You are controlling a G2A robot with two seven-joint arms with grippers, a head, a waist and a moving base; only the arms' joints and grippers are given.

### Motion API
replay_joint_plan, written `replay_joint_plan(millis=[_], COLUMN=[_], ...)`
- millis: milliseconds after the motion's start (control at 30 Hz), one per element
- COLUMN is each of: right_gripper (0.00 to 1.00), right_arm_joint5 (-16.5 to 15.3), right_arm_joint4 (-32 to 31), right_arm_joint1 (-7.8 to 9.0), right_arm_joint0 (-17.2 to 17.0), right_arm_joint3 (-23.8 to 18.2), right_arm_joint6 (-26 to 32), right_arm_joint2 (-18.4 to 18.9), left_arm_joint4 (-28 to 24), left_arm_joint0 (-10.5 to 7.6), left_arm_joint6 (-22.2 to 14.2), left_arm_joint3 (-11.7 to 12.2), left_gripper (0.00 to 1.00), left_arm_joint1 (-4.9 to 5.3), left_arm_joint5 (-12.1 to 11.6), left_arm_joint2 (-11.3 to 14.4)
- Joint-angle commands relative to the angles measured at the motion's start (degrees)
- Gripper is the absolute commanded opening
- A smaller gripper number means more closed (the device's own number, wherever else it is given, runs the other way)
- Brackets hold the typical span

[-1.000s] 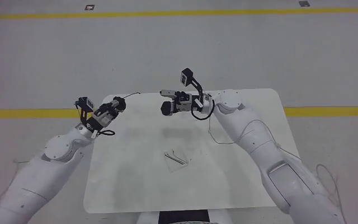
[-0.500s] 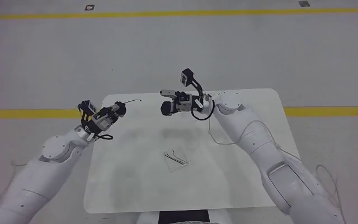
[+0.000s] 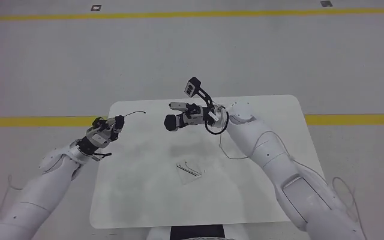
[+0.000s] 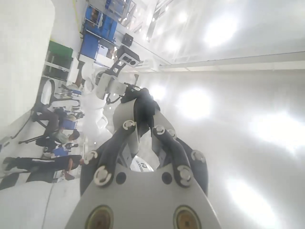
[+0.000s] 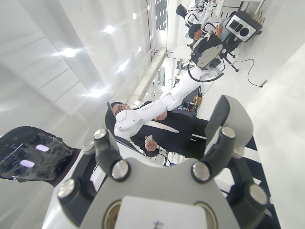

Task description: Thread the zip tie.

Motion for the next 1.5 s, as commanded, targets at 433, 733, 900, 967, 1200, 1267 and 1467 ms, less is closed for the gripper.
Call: replay_joint_plan(millis=[433, 733, 900, 967, 1200, 1267, 1467], right_gripper=[1.0, 1.0, 1.0, 1.0, 1.0, 0.98, 0.34], right_arm_joint5=[2.8, 4.3, 4.3, 6.3, 11.0, 11.0, 9.6], right_arm_joint4=[-3.7, -3.5, -3.6, -4.2, -1.9, -1.9, -2.0], right_arm_joint1=[-0.19, -1.85, -1.85, -1.96, -3.47, -3.79, -4.47], right_arm_joint0=[-1.0, 0.8, 0.7, -0.2, -0.2, -0.1, -0.2], right_arm_joint3=[-1.9, -0.1, -0.2, -1.9, -2.3, -1.7, -0.5], right_arm_joint6=[-6.6, -9.7, -10.1, -12.8, -17.6, -17.6, -16.1], right_arm_joint2=[-0.6, -2.2, -2.2, -2.4, -3.2, -3.5, -3.6], left_arm_joint4=[0.1, 0.1, 0.1, 0.1, 0.1, 0.1, 0.1], left_arm_joint0=[-0.2, -0.2, -0.2, -0.2, -0.2, -0.2, -0.2], left_arm_joint6=[-0.3, -0.3, -0.3, -0.3, -0.3, -0.3, -0.3], left_arm_joint3=[-0.1, -0.1, -0.1, -0.1, -0.1, -0.1, -0.1], left_gripper=[0.0, 0.0, 0.0, 0.0, 0.0, 0.0, 0.0], left_arm_joint1=[-0.06, -0.06, -0.06, -0.06, -0.06, -0.06, -0.06], left_arm_joint5=[-0.5, -0.5, -0.5, -0.5, -0.5, -0.5, -0.5], left_arm_joint2=[-0.3, -0.3, -0.3, -0.3, -0.3, -0.3, -0.3])
